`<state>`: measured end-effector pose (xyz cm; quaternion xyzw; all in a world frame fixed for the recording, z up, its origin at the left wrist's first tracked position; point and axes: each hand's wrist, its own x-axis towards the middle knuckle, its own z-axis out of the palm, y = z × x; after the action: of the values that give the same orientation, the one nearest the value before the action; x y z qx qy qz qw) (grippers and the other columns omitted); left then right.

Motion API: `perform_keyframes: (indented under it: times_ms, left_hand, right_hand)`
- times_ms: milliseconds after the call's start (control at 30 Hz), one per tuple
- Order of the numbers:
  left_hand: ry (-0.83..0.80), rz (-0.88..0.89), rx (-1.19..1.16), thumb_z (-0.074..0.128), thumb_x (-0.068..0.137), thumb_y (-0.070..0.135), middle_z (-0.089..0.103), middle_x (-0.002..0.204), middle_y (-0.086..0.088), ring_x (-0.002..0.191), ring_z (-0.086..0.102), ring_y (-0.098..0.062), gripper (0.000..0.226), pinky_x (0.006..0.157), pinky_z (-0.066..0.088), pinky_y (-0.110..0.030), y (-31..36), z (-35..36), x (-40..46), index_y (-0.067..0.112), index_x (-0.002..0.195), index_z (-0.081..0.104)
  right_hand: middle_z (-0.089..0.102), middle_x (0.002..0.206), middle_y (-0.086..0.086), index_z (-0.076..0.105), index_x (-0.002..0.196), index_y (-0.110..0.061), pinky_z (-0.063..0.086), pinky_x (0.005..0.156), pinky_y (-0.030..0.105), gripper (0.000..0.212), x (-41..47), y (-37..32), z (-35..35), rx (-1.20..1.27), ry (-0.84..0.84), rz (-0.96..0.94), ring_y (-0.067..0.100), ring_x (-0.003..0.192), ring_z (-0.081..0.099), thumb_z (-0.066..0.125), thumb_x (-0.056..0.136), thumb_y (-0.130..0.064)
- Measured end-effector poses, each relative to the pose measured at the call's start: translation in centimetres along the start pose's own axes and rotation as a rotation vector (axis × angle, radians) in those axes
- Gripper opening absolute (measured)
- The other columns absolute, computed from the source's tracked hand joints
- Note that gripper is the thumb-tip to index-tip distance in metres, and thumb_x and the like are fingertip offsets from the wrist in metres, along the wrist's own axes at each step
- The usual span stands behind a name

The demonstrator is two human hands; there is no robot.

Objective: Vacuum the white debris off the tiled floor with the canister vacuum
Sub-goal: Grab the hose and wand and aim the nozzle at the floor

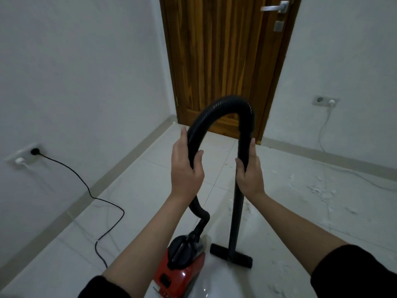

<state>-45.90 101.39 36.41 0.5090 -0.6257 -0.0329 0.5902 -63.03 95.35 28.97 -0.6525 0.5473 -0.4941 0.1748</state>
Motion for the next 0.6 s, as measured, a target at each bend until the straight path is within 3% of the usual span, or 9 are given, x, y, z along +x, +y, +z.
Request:
perform_keyframes:
  times_ms: [67,233,300,400,467,533,600]
  left_hand:
    - [-0.083,0.008,0.037,0.057,0.094,0.007,0.053,0.117,-0.015,0.106,0.051,-0.012,0.064,0.092,0.042,-0.010,1.9,-1.1,2.2,0.011,0.150,0.028]
    - [-0.273,-0.047,0.084,0.057,0.093,0.011,0.053,0.112,-0.011,0.098,0.056,-0.020,0.062,0.086,0.048,-0.024,5.3,-3.2,4.9,0.019,0.150,0.034]
    - [-0.335,-0.079,0.101,0.060,0.094,0.014,0.054,0.110,-0.009,0.093,0.056,-0.018,0.061,0.081,0.047,-0.020,6.2,-3.6,5.6,0.021,0.150,0.035]
    - [-0.414,-0.096,0.112,0.061,0.094,0.019,0.056,0.106,-0.007,0.087,0.056,-0.014,0.057,0.076,0.042,-0.010,7.6,-3.8,6.8,0.023,0.147,0.041]
    - [-0.472,-0.110,0.119,0.063,0.094,0.020,0.057,0.106,-0.005,0.087,0.054,-0.010,0.054,0.076,0.039,-0.005,8.4,-4.0,7.4,0.024,0.145,0.045]
    - [-0.542,-0.124,0.118,0.064,0.094,0.021,0.058,0.105,-0.004,0.089,0.055,-0.010,0.053,0.079,0.038,-0.003,9.0,-4.4,7.8,0.025,0.144,0.047]
    - [-0.597,-0.131,0.121,0.064,0.093,0.027,0.061,0.103,-0.004,0.092,0.058,-0.013,0.052,0.086,0.043,-0.013,9.3,-5.0,8.1,0.026,0.142,0.049]
  right_hand:
    - [0.053,0.114,0.014,-0.003,0.150,-0.042,0.042,0.081,0.024,0.068,1.1,-3.1,-1.6,0.001,-0.034,0.040,0.012,0.085,0.050,0.045,0.104,-0.025]
    - [0.057,0.121,0.023,0.000,0.153,-0.037,0.044,0.085,0.033,0.065,1.7,-7.0,-4.4,0.023,-0.125,0.089,0.033,0.105,0.057,0.042,0.105,-0.025]
    - [0.059,0.120,0.028,0.003,0.154,-0.033,0.048,0.087,0.044,0.062,1.7,-8.3,-5.4,0.064,-0.164,0.105,0.037,0.105,0.058,0.041,0.106,-0.025]
    - [0.060,0.118,0.032,0.014,0.156,-0.025,0.048,0.089,0.050,0.055,1.1,-9.7,-6.1,0.145,-0.192,0.164,0.040,0.104,0.059,0.037,0.106,-0.029]
    - [0.064,0.100,0.030,0.015,0.155,-0.034,0.050,0.079,0.051,0.054,0.6,-10.3,-6.0,0.222,-0.167,0.225,0.037,0.087,0.062,0.032,0.105,-0.045]
    - [0.057,0.076,0.020,0.016,0.145,-0.056,0.046,0.063,0.041,0.051,0.1,-9.8,-5.6,0.263,-0.130,0.301,0.028,0.065,0.056,0.024,0.096,-0.065]
    - [0.059,0.086,0.016,0.019,0.132,-0.074,0.047,0.074,0.037,0.043,-0.5,-9.4,-5.1,0.273,-0.130,0.420,0.027,0.078,0.059,0.017,0.089,-0.078]
